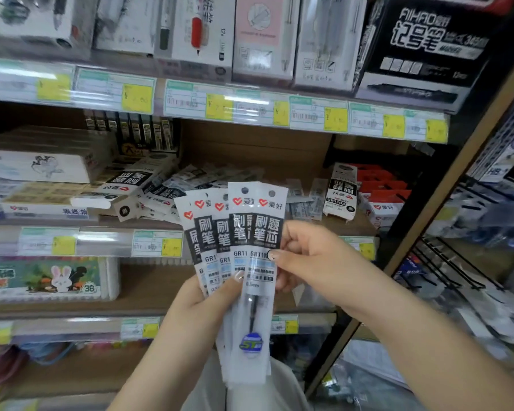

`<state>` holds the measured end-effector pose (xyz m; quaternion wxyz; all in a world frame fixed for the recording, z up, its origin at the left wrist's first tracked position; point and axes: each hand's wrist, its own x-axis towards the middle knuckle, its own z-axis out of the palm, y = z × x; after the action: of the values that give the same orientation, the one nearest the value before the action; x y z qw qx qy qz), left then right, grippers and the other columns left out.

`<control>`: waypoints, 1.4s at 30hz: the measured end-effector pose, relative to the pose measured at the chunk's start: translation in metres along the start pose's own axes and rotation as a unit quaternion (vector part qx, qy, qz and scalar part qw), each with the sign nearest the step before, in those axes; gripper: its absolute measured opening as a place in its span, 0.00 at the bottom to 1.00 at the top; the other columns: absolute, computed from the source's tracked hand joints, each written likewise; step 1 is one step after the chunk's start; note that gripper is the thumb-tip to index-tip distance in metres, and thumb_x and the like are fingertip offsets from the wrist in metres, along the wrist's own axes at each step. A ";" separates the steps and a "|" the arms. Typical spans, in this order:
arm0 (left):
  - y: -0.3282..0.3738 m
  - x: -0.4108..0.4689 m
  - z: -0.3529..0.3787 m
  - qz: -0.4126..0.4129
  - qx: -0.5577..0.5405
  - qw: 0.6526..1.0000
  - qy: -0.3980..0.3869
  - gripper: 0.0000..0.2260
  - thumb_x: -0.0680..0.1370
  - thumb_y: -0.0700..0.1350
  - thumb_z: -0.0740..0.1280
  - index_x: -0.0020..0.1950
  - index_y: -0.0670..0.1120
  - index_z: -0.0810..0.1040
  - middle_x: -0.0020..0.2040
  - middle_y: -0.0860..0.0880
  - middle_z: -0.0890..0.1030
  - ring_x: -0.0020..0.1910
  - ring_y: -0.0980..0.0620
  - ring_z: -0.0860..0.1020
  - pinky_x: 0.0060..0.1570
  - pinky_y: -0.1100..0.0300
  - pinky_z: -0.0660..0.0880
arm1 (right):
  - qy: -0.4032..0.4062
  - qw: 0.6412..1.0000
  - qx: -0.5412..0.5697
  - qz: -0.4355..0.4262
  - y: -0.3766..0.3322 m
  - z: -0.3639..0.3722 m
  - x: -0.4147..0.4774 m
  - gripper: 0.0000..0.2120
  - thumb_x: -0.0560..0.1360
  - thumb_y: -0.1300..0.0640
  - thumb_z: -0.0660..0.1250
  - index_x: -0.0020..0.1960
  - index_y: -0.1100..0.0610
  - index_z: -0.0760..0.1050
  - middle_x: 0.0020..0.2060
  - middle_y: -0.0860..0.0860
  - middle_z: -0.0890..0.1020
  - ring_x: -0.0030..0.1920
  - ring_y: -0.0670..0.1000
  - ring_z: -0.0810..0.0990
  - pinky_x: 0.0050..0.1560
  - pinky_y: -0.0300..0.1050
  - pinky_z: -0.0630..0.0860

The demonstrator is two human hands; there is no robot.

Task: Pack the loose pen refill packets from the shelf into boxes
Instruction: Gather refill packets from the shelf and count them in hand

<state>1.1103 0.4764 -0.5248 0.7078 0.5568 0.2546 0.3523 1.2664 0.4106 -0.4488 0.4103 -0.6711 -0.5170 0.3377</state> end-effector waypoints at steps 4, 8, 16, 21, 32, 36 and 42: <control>0.000 -0.003 0.000 -0.003 -0.017 1.000 -0.021 0.11 0.70 0.50 0.67 0.49 0.53 0.84 0.48 0.47 0.85 0.47 0.48 0.84 0.44 0.56 0.77 | 0.002 1.000 0.011 0.019 0.008 -0.001 -0.004 0.02 0.77 0.63 0.63 0.48 0.62 0.74 0.33 0.50 0.82 0.30 0.44 0.79 0.33 0.39 0.76; -0.004 -0.004 0.001 -0.012 -0.007 0.999 -0.040 0.16 0.69 0.58 0.68 0.53 0.52 0.83 0.51 0.48 0.84 0.52 0.48 0.82 0.49 0.54 0.76 | 0.009 0.999 -0.003 0.031 0.012 0.001 -0.007 0.03 0.77 0.62 0.63 0.47 0.62 0.74 0.35 0.54 0.82 0.30 0.45 0.79 0.36 0.42 0.76; -0.005 -0.004 0.004 -0.007 0.011 0.999 -0.049 0.15 0.73 0.57 0.61 0.50 0.54 0.84 0.48 0.49 0.85 0.48 0.52 0.83 0.43 0.62 0.78 | 0.046 0.998 0.019 0.044 0.016 0.004 -0.014 0.02 0.77 0.64 0.63 0.46 0.64 0.73 0.32 0.54 0.81 0.30 0.46 0.77 0.40 0.48 0.77; -0.002 -0.004 0.005 0.005 0.032 0.998 -0.050 0.15 0.74 0.57 0.60 0.51 0.55 0.84 0.49 0.50 0.85 0.49 0.52 0.83 0.41 0.64 0.78 | 0.066 0.996 0.050 0.038 0.012 0.008 -0.018 0.08 0.77 0.66 0.63 0.39 0.59 0.72 0.27 0.51 0.78 0.31 0.48 0.76 0.40 0.46 0.76; -0.008 -0.007 0.003 -0.057 -0.065 0.995 0.057 0.19 0.60 0.60 0.72 0.46 0.51 0.85 0.49 0.46 0.84 0.49 0.48 0.83 0.49 0.48 0.75 | 0.074 0.995 0.056 0.026 0.009 0.012 -0.021 0.09 0.76 0.66 0.63 0.38 0.57 0.71 0.28 0.52 0.78 0.29 0.46 0.75 0.38 0.43 0.75; -0.008 -0.008 0.003 -0.063 -0.075 0.992 0.082 0.19 0.58 0.61 0.72 0.45 0.53 0.85 0.50 0.46 0.84 0.49 0.48 0.83 0.50 0.47 0.75 | 0.073 0.995 0.058 0.023 0.008 0.012 -0.023 0.10 0.76 0.66 0.64 0.38 0.57 0.72 0.29 0.53 0.79 0.29 0.45 0.76 0.37 0.42 0.75; -0.007 -0.009 0.006 -0.056 -0.096 0.988 0.106 0.22 0.58 0.60 0.71 0.47 0.50 0.84 0.51 0.45 0.84 0.52 0.45 0.82 0.57 0.41 0.73 | 0.072 0.995 0.063 0.015 0.007 0.012 -0.026 0.11 0.76 0.66 0.64 0.37 0.56 0.72 0.27 0.50 0.79 0.30 0.46 0.76 0.39 0.44 0.75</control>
<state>1.1102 0.4646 -0.5305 0.7457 0.4305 0.3240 0.3921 1.2525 0.3868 -0.4591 0.4827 -0.6742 -0.4536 0.3267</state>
